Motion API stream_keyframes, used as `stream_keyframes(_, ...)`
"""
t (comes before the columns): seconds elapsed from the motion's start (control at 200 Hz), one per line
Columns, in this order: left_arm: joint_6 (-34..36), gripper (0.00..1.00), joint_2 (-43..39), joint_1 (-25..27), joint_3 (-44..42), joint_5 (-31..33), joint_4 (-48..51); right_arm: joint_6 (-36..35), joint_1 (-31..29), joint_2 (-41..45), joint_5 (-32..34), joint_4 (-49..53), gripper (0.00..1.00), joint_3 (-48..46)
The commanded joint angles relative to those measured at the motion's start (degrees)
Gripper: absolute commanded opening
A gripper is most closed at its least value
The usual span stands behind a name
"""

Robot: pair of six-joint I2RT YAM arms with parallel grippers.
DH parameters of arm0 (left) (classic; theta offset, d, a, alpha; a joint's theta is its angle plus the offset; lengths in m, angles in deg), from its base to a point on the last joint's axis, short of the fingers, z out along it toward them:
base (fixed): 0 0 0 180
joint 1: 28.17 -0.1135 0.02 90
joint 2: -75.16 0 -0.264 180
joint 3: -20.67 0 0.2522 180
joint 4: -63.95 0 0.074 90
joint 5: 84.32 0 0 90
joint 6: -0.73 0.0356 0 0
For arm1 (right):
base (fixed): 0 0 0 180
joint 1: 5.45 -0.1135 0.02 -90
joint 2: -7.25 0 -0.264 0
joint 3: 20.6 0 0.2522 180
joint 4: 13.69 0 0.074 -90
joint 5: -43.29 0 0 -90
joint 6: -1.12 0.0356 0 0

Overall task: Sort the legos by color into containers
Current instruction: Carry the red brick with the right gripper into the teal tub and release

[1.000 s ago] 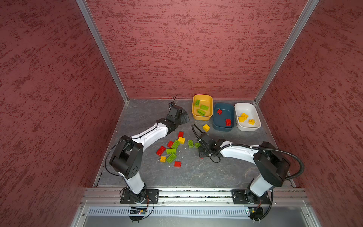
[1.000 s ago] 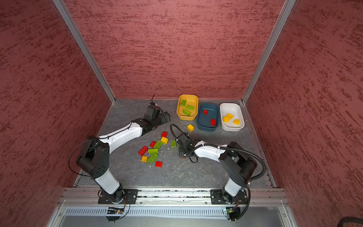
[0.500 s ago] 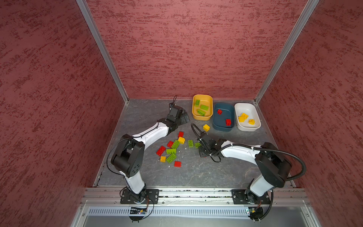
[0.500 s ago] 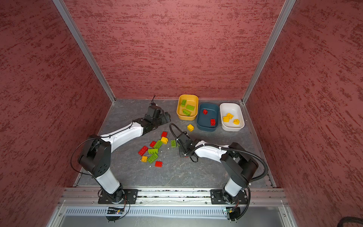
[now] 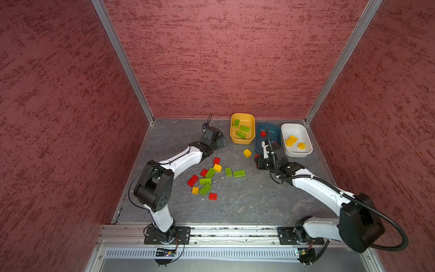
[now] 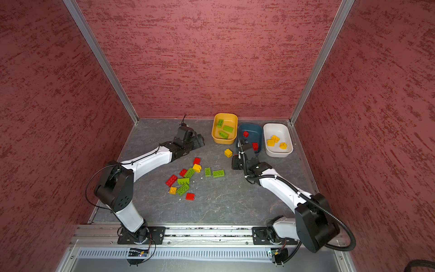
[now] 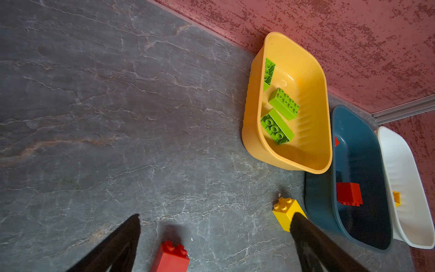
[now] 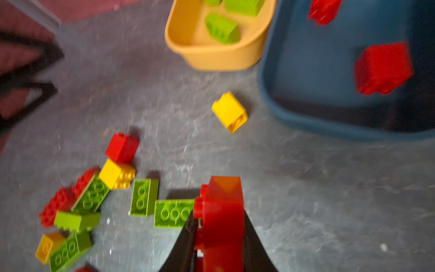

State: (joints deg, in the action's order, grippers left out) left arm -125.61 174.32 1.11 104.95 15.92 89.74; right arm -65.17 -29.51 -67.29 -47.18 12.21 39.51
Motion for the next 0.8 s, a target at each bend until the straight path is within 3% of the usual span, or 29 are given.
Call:
stream_keyframes(0.0, -0.58, 0.99, -0.34, 0.03, 0.91, 1.57, 0.97, -4.13, 6.77, -1.60, -4.39, -3.05, 0.13, 2.74)
stream_keyframes(0.25, 0.35, 0.99, -2.74, 0.06, -1.45, 3.64, 0.82, -11.48, 18.17, -15.85, -8.80, 0.48, 0.16, 15.22)
stream_keyframes(0.471, 0.21, 0.99, -5.12, -0.02, -4.53, 5.58, -0.72, -16.64, 18.61, -31.37, -4.01, 6.60, 0.18, 31.09)
stream_keyframes(0.636, 0.22, 0.99, -5.70, -0.01, -5.21, 5.16, -0.45, -15.49, 18.87, -41.47, 2.84, 9.54, 0.21, 42.31)
stream_keyframes(0.797, 0.13, 0.99, -5.98, 0.00, -5.73, 4.87, -0.35, -13.72, 18.90, -48.36, 3.39, 11.39, 0.27, 50.15)
